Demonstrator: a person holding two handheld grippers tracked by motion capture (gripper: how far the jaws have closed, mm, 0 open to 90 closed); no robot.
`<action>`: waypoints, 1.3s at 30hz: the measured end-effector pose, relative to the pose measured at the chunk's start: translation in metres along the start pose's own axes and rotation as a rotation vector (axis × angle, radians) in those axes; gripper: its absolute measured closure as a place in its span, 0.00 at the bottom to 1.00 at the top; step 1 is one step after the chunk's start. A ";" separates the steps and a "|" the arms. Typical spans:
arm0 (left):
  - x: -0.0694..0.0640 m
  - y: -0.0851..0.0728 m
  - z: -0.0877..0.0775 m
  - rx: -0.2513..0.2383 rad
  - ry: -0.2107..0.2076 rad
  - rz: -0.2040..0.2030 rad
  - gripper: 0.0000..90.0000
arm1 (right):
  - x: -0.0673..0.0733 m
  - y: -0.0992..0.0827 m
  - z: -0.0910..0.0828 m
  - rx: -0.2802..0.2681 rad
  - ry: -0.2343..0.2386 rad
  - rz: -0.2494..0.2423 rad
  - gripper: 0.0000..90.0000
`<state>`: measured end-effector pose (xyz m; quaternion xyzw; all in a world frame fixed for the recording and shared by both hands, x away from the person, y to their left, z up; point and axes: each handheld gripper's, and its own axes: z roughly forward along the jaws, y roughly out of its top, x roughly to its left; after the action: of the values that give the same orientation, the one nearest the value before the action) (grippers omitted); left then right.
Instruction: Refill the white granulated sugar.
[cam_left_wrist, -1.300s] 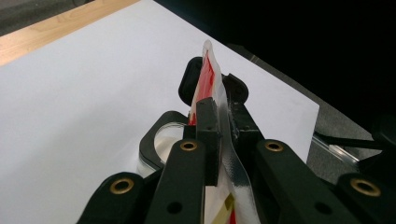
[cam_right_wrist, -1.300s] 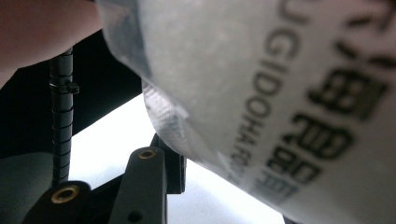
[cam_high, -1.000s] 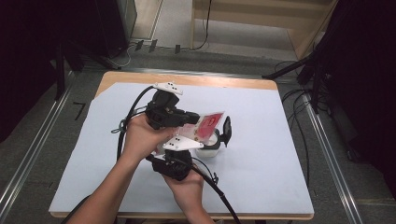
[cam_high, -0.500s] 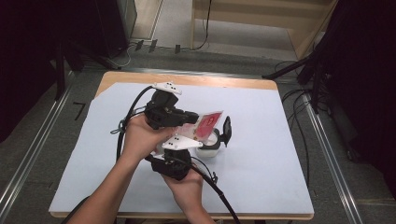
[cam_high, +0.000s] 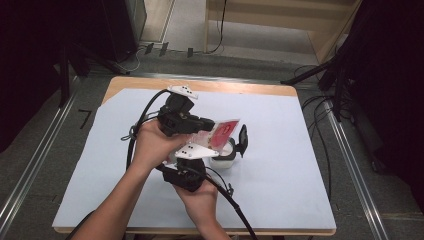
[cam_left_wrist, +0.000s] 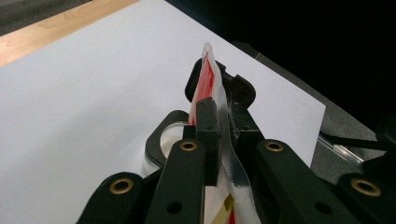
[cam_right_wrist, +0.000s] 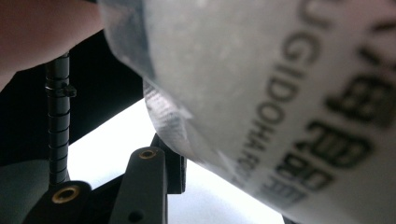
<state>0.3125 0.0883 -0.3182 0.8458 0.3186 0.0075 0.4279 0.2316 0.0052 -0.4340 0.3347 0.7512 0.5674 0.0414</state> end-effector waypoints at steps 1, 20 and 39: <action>0.000 0.001 0.000 0.004 0.002 0.001 0.96 | 0.000 0.000 0.000 -0.001 -0.002 0.000 0.71; 0.006 0.009 0.001 0.009 -0.006 -0.009 0.96 | -0.003 0.007 0.001 -0.001 -0.013 -0.007 0.71; -0.002 0.007 0.000 -0.014 0.000 0.011 0.96 | -0.001 0.004 -0.003 -0.008 -0.026 -0.028 0.71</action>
<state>0.3152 0.0838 -0.3126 0.8445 0.3136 0.0121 0.4340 0.2330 0.0023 -0.4294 0.3313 0.7530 0.5653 0.0603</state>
